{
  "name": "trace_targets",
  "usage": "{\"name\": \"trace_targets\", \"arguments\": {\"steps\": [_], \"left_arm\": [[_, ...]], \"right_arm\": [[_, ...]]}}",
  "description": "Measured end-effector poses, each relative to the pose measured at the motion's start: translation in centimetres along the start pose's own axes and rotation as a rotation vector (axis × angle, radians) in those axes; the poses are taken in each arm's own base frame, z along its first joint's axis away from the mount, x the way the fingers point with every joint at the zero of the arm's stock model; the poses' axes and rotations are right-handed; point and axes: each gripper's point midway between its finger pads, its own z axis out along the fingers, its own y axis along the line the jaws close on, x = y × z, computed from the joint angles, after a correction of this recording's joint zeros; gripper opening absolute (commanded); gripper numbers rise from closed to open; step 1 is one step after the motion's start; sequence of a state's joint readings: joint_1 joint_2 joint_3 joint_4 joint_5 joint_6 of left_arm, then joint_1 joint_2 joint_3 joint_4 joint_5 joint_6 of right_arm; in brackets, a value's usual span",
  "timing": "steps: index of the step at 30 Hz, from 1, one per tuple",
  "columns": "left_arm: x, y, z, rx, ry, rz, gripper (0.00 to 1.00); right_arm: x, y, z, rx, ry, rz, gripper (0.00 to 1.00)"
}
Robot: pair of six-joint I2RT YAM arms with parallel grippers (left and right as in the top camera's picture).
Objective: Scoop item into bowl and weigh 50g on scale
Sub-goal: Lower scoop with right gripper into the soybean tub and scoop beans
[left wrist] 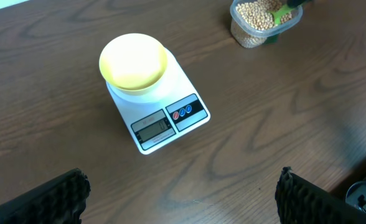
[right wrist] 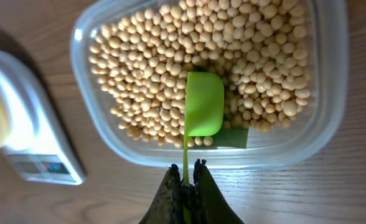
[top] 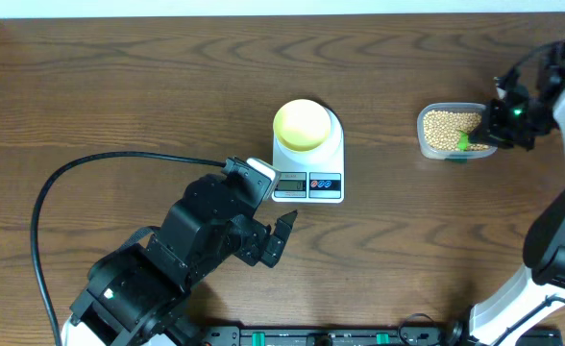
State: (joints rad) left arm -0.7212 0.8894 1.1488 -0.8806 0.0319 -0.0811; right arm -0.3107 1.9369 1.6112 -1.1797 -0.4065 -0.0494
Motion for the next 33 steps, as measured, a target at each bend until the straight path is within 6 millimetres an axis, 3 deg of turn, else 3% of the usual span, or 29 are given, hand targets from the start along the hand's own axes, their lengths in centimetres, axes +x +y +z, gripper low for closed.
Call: {"name": "trace_targets", "arguments": {"steps": [6, 20, 33], "left_arm": [[0.0, 0.0, 0.0, 0.0, 0.0, 0.0, 0.98], [0.0, 0.0, 0.0, 0.0, 0.002, 0.0, 0.98], [0.0, 0.0, 0.0, 0.0, 0.002, 0.0, 0.98]], "right_arm": [[-0.2, -0.5, -1.1, -0.127, -0.034, 0.009, 0.01], [1.2, -1.3, 1.0, -0.357, -0.079, 0.043, 0.01], [0.7, -0.6, -1.0, -0.538, -0.147, 0.087, 0.01]]}}
